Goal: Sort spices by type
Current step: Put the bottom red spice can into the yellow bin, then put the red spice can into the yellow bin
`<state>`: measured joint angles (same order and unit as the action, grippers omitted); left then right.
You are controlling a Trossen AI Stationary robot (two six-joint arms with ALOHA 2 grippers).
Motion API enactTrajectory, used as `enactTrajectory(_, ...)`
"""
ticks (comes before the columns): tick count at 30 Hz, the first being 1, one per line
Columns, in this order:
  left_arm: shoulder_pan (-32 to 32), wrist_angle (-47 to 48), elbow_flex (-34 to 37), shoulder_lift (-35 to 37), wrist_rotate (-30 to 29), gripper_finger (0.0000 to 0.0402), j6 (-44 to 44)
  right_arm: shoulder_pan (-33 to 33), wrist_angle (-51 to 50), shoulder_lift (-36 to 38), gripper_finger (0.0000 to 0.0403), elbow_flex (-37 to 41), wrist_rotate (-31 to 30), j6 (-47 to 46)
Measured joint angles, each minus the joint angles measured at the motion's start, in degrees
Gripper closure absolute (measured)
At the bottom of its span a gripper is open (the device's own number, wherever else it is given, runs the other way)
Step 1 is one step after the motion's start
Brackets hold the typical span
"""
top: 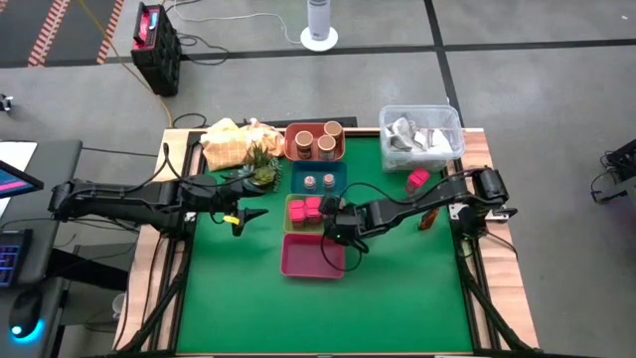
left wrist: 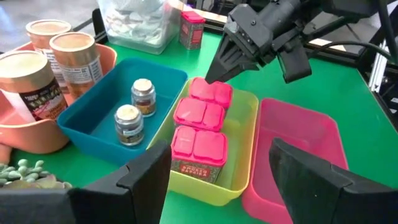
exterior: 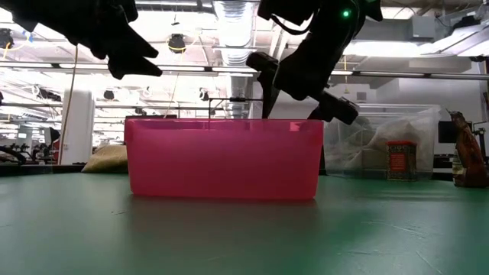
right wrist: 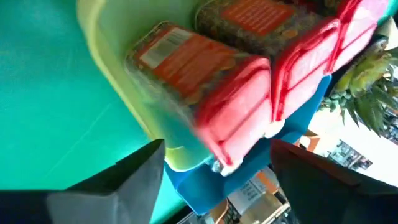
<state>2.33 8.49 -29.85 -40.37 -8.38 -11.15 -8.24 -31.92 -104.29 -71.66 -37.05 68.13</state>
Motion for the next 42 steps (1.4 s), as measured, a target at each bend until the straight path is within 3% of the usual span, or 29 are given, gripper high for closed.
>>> enactTrajectory(6,0.0,0.1,0.0,0.0,0.0,0.0146,0.6,-0.5,0.3,0.4,0.0026,-1.0,-7.1,-3.9)
enactTrajectory(11,0.0,2.8,-0.7,0.3,0.0,0.0146,0.7,0.2,-10.0,2.7,0.0015,-4.9,-8.0,-21.0)
enactTrajectory(18,0.0,6.0,-2.3,0.3,0.0,0.0146,1.1,8.8,-30.9,7.1,0.0022,-6.0,4.2,-64.2)
enactTrajectory(21,0.0,6.2,-2.3,0.3,0.0,0.0146,3.3,12.3,-41.6,7.2,0.0026,-6.0,11.3,-73.9)
enactTrajectory(26,0.0,6.2,-2.3,0.3,0.0,0.0146,5.3,14.1,-52.3,7.3,0.0033,-6.0,14.0,-72.3)
enactTrajectory(37,0.0,6.2,-2.3,0.3,0.0,0.0146,6.7,12.9,-54.7,5.6,0.0050,-5.2,14.4,-40.2)
enactTrajectory(42,0.0,6.7,-2.3,0.3,0.0,0.0146,7.4,12.9,-53.7,5.6,0.0066,1.5,11.1,-34.2)
